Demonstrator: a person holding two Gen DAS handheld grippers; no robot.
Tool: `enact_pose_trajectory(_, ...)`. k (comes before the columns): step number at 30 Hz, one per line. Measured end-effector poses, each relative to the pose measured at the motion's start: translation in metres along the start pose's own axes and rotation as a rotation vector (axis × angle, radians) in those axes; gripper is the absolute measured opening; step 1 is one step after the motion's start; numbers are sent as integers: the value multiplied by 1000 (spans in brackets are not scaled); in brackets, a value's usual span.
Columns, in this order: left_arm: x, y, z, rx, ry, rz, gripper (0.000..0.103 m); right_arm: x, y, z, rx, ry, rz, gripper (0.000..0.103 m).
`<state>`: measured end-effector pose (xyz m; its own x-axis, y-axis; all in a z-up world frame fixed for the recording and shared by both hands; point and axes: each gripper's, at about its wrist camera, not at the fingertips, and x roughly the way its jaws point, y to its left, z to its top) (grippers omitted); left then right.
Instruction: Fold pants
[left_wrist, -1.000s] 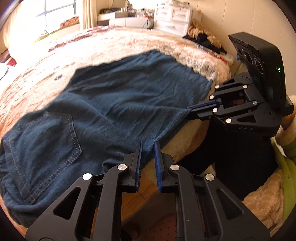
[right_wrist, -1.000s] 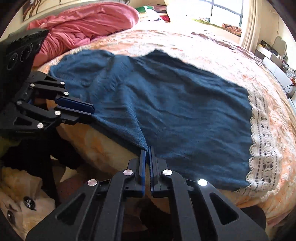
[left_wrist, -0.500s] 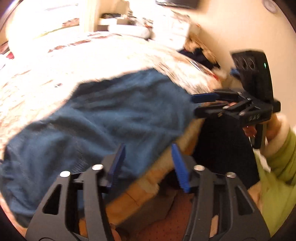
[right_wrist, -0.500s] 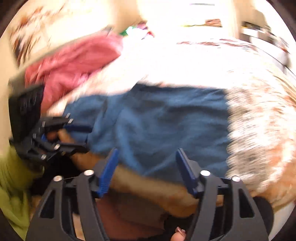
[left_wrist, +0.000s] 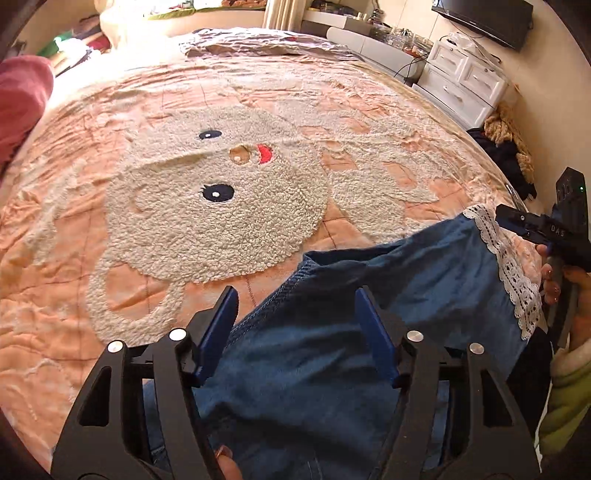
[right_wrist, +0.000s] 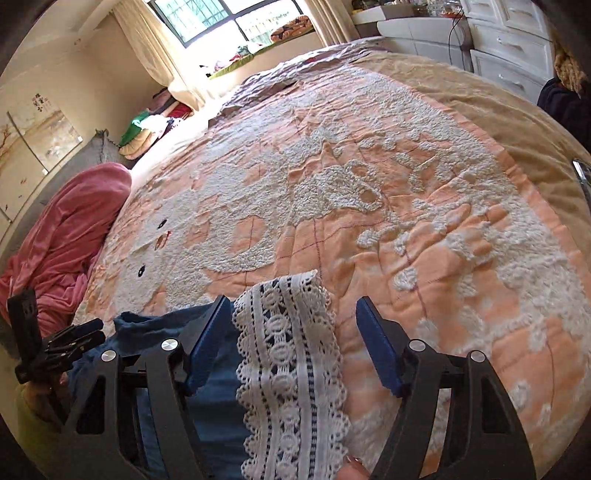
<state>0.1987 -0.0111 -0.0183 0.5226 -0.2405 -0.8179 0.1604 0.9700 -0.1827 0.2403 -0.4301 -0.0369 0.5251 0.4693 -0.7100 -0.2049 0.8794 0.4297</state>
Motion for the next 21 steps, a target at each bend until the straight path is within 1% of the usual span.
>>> enact_pose_trajectory(1, 8, 1, 1, 8, 10, 5, 55, 9, 1, 3, -8, 12, -5, 63)
enact_pose_trajectory(2, 13, 1, 2, 24, 13, 19, 54, 15, 5, 4, -25, 17, -39, 58)
enact_pose_trajectory(3, 18, 0, 2, 44, 16, 34, 54, 18, 9, 2, -58, 22, -45, 53)
enact_pose_trajectory(4, 24, 0, 2, 59, 19, 38, 53, 21, 14, 0, -90, 27, -41, 50)
enact_pose_trajectory(5, 29, 1, 3, 63, 24, 27, 51, 24, 19, -5, -125, 35, -53, 49)
enact_pose_trajectory(6, 34, 2, 2, 59, 28, 12, 47, 26, 24, -9, -155, 39, -74, 42)
enact_pose_trajectory(8, 42, 5, 4, 42, 29, -17, 43, 28, 32, -17, -222, 33, -101, 39)
enact_pose_trajectory(9, 45, 6, 5, 37, 24, -28, 40, 25, 36, -21, -259, 19, -106, 35)
enact_pose_trajectory(10, 46, 7, 6, 34, 20, -38, 36, 22, 42, -25, -293, 13, -87, 34)
enact_pose_trajectory(11, 46, 6, 7, 29, 20, -54, 33, 21, 46, -27, -311, 14, -64, 34)
enact_pose_trajectory(12, 47, 6, 8, 27, 21, -67, 29, 21, 49, -30, -325, 15, -59, 34)
enact_pose_trajectory(14, 50, 4, 9, 38, 24, -68, 29, 29, 50, -32, -337, 22, -108, 35)
enact_pose_trajectory(16, 51, 4, 9, 38, 25, -71, 29, 31, 45, -28, -301, 30, -102, 38)
enact_pose_trajectory(18, 51, 4, 8, 37, 23, -71, 29, 30, 39, -24, -272, 25, -105, 45)
enact_pose_trajectory(19, 51, 3, 8, 40, 22, -68, 29, 29, 37, -23, -264, 18, -128, 45)
enact_pose_trajectory(21, 50, 2, 7, 46, 19, -63, 29, 28, 36, -22, -271, 8, -158, 53)
